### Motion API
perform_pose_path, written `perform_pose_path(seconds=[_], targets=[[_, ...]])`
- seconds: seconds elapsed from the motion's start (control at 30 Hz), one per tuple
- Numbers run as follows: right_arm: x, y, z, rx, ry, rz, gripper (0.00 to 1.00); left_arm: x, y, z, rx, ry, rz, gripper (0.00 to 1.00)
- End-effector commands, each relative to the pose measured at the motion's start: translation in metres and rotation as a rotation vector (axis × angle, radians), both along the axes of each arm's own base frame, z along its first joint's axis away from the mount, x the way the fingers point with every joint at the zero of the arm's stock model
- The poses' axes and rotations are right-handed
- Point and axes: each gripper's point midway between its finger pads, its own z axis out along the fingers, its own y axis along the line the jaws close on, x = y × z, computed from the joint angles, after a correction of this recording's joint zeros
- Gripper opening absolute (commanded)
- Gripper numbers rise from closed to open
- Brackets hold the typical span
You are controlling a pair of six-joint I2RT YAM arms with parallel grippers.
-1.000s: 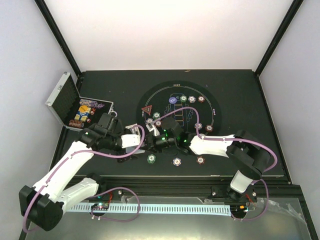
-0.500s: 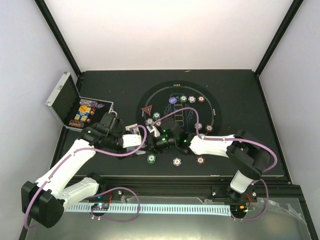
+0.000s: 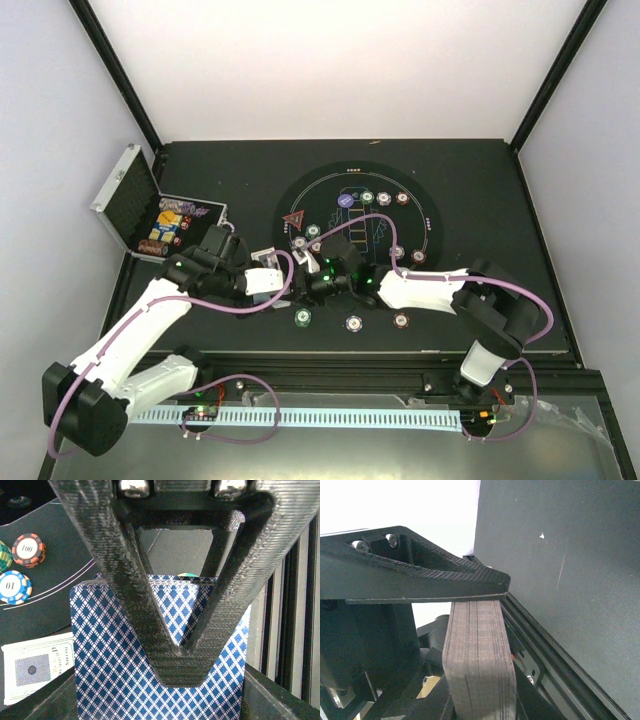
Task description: Distribute texas hold em gaming equipment
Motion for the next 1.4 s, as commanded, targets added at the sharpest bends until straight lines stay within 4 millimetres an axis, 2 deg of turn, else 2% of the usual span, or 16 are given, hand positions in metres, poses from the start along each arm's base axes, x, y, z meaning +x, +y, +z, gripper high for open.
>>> perform_pose_path(seconds=[0.0, 0.07, 0.17, 0.2, 0.23, 0.27, 0.33, 0.4, 0.5, 0.63, 0.73, 0.93, 1.2, 1.37], targets=[[0.017, 0.005, 0.013, 0.04, -0.068, -0.059, 0.01, -0.001, 0.004, 0.002, 0.014, -0.009, 0.03, 0.06], [0.018, 0.003, 0.014, 0.048, -0.074, -0.067, 0.01, 0.003, 0.005, 0.003, 0.019, -0.017, 0.05, 0.02], [0.019, 0.002, 0.014, 0.06, -0.076, -0.079, 0.01, 0.004, 0.005, 0.005, 0.022, -0.021, 0.055, 0.04], [0.019, 0.004, 0.017, 0.077, -0.072, -0.077, 0.01, 0.002, 0.005, 0.004, 0.022, -0.017, 0.048, 0.19], [0.018, 0.006, 0.021, 0.098, -0.067, -0.073, 0.01, 0.0, 0.005, 0.002, 0.021, -0.014, 0.04, 0.45], [0.018, 0.008, 0.025, 0.115, -0.062, -0.068, 0.01, -0.002, 0.005, 0.0, 0.02, -0.008, 0.032, 0.61], [0.017, 0.011, 0.034, 0.142, -0.059, -0.056, 0.01, -0.003, 0.005, -0.006, 0.023, -0.009, 0.025, 0.74], [0.017, 0.012, 0.041, 0.156, -0.064, -0.051, 0.01, -0.005, 0.006, -0.009, 0.023, -0.009, 0.02, 0.78], [0.015, 0.012, 0.045, 0.157, -0.072, -0.046, 0.01, -0.004, 0.005, -0.011, 0.024, -0.007, 0.019, 0.79], [0.015, 0.01, 0.037, 0.136, -0.064, -0.047, 0.01, -0.001, 0.005, -0.008, 0.033, -0.005, 0.026, 0.75], [0.014, 0.009, 0.029, 0.121, -0.051, -0.05, 0.01, 0.003, 0.005, -0.004, 0.039, 0.001, 0.04, 0.7], [0.016, 0.008, 0.022, 0.1, -0.056, -0.058, 0.01, 0.002, 0.005, -0.005, 0.041, -0.003, 0.031, 0.54], [0.017, 0.001, -0.01, -0.018, -0.062, -0.064, 0.01, 0.001, 0.004, 0.009, 0.017, -0.035, 0.027, 0.54], [0.016, -0.004, -0.027, -0.055, -0.05, -0.075, 0.01, -0.01, 0.003, 0.014, -0.002, -0.026, -0.018, 0.54]])
